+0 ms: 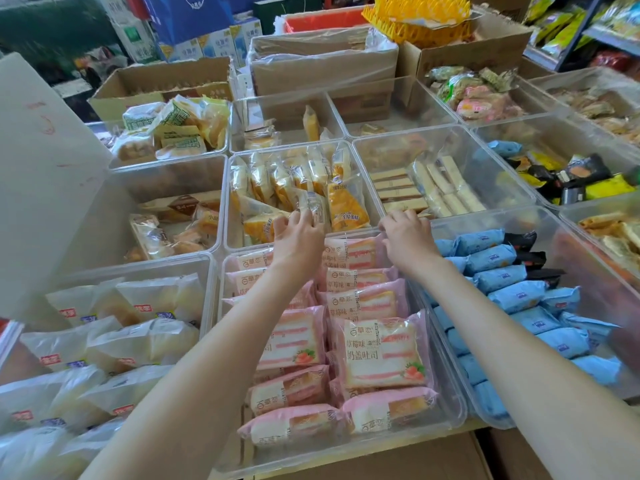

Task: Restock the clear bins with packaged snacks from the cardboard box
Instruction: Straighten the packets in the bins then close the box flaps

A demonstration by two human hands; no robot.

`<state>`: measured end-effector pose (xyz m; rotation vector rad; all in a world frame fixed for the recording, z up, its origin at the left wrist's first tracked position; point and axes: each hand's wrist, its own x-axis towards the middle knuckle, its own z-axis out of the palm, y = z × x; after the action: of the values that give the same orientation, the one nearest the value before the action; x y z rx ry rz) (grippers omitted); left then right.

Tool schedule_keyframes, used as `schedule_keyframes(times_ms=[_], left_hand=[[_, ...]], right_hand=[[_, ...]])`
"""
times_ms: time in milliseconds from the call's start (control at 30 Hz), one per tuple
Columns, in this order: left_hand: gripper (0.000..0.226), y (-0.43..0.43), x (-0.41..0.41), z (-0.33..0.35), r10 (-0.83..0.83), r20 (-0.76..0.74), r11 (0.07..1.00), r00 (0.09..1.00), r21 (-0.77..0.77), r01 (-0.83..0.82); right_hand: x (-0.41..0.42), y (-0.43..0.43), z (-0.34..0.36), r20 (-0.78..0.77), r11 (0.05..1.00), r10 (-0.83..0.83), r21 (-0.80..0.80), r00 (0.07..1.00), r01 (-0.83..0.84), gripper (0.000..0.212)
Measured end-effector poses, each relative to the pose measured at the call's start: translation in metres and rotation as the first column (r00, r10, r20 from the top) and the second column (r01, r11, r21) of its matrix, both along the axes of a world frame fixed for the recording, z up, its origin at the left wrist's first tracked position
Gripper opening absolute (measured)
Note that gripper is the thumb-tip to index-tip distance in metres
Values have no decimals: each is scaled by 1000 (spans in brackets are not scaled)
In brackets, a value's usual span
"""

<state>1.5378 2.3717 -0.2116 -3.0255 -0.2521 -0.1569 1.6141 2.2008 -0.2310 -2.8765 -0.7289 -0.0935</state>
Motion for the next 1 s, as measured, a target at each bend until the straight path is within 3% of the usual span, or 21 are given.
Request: schedule_keyframes(times_ms=[133, 233, 533, 667, 733, 833, 1000], left_hand=[[18, 3, 4, -5, 4, -18, 1000, 1000, 7, -4], [14, 5, 6, -9, 24, -6, 999, 1000, -24, -24], [17, 6, 4, -6, 87, -6, 996, 996, 29, -86], [34, -1, -7, -4, 8, 58, 999, 998, 49, -11], [29, -3, -14, -3, -86, 61, 996, 994, 19, 85], [22, -7, -21, -1, -176, -86, 984, 981, 24, 179], [31, -13, -19, 7, -98, -276, 987, 956, 96, 128]], right_hand=[[10, -2, -7, 63, 999, -23, 25, 998, 22, 16], [12, -5, -8, 75, 997, 61, 51, 995, -65, 9], [9, 2, -5, 205, 998, 16, 50, 979, -27, 20], [1, -12, -5, 100, 990, 21, 135, 995, -35, 16], [-5, -22, -2, -58, 984, 112, 147, 992, -103, 20], [-13, -28, 4, -245, 988, 148, -14, 958, -156, 23], [-16, -29, 18, -373, 963, 128, -174, 919, -205, 30]])
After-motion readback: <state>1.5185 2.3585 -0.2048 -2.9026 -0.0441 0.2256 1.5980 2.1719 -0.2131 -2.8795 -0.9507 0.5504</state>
